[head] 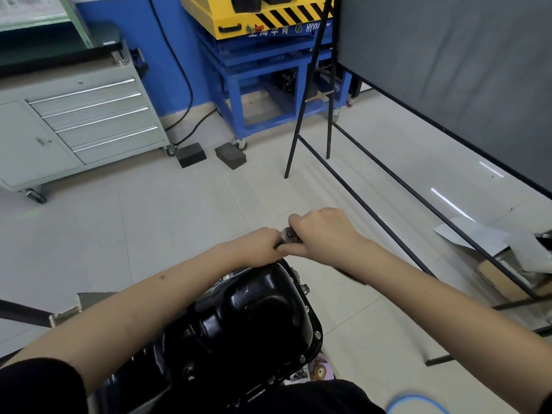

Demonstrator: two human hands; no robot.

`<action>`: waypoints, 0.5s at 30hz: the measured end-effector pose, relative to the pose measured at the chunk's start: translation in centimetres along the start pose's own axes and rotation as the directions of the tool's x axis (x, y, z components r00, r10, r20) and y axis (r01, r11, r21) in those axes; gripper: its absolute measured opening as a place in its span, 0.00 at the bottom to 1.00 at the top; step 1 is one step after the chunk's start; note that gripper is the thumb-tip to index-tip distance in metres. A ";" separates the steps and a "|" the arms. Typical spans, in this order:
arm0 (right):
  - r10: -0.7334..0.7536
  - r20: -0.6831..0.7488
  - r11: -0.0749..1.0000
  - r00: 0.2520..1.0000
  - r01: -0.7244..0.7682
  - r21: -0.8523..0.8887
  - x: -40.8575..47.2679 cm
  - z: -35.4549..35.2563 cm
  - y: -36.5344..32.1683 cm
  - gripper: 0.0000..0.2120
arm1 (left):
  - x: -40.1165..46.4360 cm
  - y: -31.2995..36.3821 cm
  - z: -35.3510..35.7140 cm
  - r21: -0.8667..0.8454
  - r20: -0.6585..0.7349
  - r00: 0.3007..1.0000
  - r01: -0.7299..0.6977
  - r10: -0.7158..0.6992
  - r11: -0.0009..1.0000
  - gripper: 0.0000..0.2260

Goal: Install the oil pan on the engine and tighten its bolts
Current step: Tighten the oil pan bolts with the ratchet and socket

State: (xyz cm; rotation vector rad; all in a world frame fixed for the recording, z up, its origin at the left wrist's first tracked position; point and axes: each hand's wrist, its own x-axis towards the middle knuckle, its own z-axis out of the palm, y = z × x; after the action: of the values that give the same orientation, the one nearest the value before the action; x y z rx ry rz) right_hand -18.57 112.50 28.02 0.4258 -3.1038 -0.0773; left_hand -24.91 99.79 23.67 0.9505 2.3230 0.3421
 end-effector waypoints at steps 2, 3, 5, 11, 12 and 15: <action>0.032 0.029 0.998 0.999 -0.033 0.044 -0.2 0.4 -0.1 0.20 | -0.1 0.0 0.1 -0.004 -0.007 1.000 0.014 -0.014 1.000 0.14; 0.021 0.027 0.998 0.999 -0.023 0.066 -0.2 0.4 0.0 0.18 | -0.1 0.0 0.1 0.003 -0.019 1.000 0.015 -0.015 1.000 0.14; -0.051 -0.014 0.996 0.999 0.052 0.075 -0.2 0.2 0.6 0.14 | -0.1 0.1 0.1 0.022 -0.040 0.999 0.005 -0.004 1.000 0.16; -0.133 -0.038 0.991 0.990 0.133 -0.011 0.3 -0.1 1.1 0.10 | 0.2 0.1 0.1 0.037 -0.033 0.999 -0.030 0.031 0.999 0.14; -0.076 -0.030 0.997 0.997 0.076 0.019 0.3 -0.2 0.9 0.13 | 0.1 0.0 0.1 0.031 -0.028 0.999 -0.021 0.022 0.999 0.13; 0.060 0.023 0.997 0.998 -0.061 0.047 0.1 0.2 0.3 0.22 | 0.1 0.0 0.2 0.009 -0.017 1.000 -0.005 0.005 1.000 0.09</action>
State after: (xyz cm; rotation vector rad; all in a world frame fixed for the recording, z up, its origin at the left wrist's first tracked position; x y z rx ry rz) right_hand -18.71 112.76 27.82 0.3331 -3.1429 -0.0076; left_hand -24.89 99.89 23.46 0.9617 2.3393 0.3432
